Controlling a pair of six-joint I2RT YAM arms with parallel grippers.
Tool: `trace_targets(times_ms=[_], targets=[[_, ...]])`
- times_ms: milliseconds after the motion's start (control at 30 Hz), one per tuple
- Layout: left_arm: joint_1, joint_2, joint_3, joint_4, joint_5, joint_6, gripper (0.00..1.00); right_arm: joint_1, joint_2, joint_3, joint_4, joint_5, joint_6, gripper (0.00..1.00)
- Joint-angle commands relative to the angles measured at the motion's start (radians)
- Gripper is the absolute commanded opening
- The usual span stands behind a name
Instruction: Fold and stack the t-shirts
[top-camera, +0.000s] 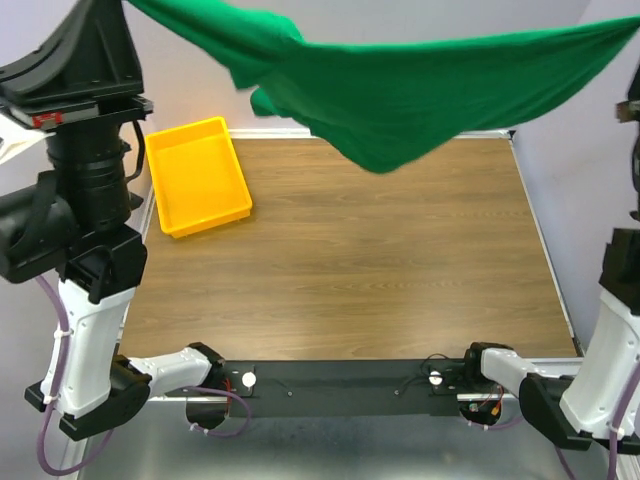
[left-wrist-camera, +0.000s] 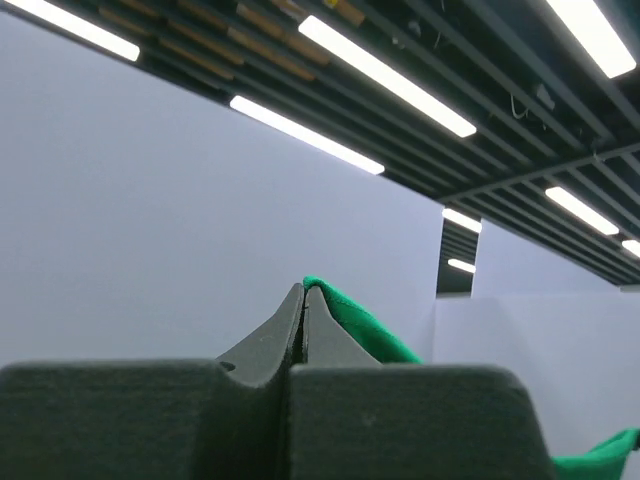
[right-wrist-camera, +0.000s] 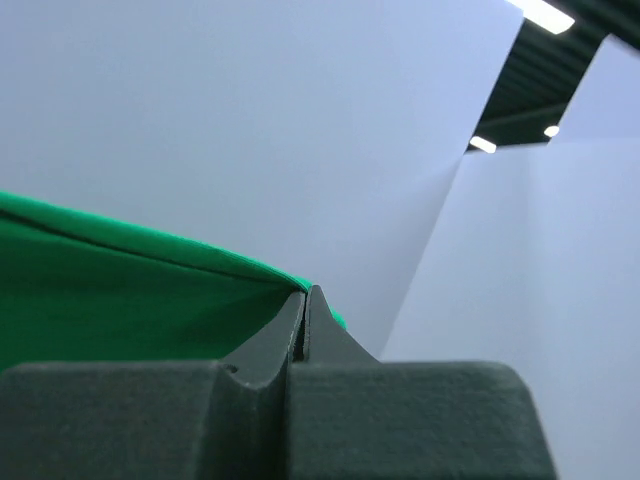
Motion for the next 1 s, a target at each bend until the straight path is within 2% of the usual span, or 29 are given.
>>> trace_targets(times_ms=[0, 167, 267, 400, 433, 533, 567, 700, 800, 867, 900, 933, 967], targets=[[-0.009, 0.044, 0.01, -0.02, -0.047, 0.036, 0.0, -0.009, 0.015, 0.087, -0.082, 0.078, -0.009, 0.01], [-0.009, 0.039, -0.014, -0.043, -0.058, 0.039, 0.0, -0.009, 0.006, 0.072, -0.088, 0.097, -0.034, 0.01], [-0.009, 0.034, -0.077, -0.057, -0.085, 0.045, 0.0, -0.009, -0.018, -0.033, -0.085, 0.063, -0.043, 0.01], [-0.007, 0.042, -0.223, -0.055, -0.137, 0.05, 0.0, -0.009, -0.049, -0.28, -0.056, 0.043, -0.071, 0.01], [-0.007, 0.051, -0.29, -0.051, -0.142, 0.05, 0.0, -0.009, -0.054, -0.405, -0.041, 0.042, -0.078, 0.01], [0.022, 0.117, -0.433, -0.035, -0.13, -0.007, 0.0, -0.009, -0.064, -0.611, 0.056, 0.026, -0.104, 0.0], [0.039, 0.143, -0.468, -0.02, -0.109, -0.033, 0.0, -0.009, -0.064, -0.734, 0.085, 0.017, -0.112, 0.0], [0.126, 0.327, -0.602, 0.046, 0.008, -0.157, 0.0, -0.009, 0.009, -0.992, 0.264, -0.021, -0.143, 0.01], [0.165, 0.564, -0.53, -0.009, 0.092, -0.206, 0.0, -0.009, 0.162, -1.074, 0.427, -0.032, -0.138, 0.0], [0.182, 0.834, -0.372, -0.131, 0.178, -0.237, 0.0, -0.009, 0.315, -1.086, 0.529, -0.032, -0.143, 0.01], [0.189, 0.835, -0.303, -0.194, 0.191, -0.249, 0.0, -0.009, 0.369, -1.086, 0.53, -0.037, -0.161, 0.01], [0.198, 0.954, -0.162, -0.301, 0.194, -0.257, 0.0, -0.009, 0.44, -1.103, 0.61, -0.05, -0.181, 0.01], [0.203, 0.996, -0.116, -0.329, 0.201, -0.263, 0.0, -0.009, 0.472, -1.117, 0.663, -0.061, -0.198, 0.01]])
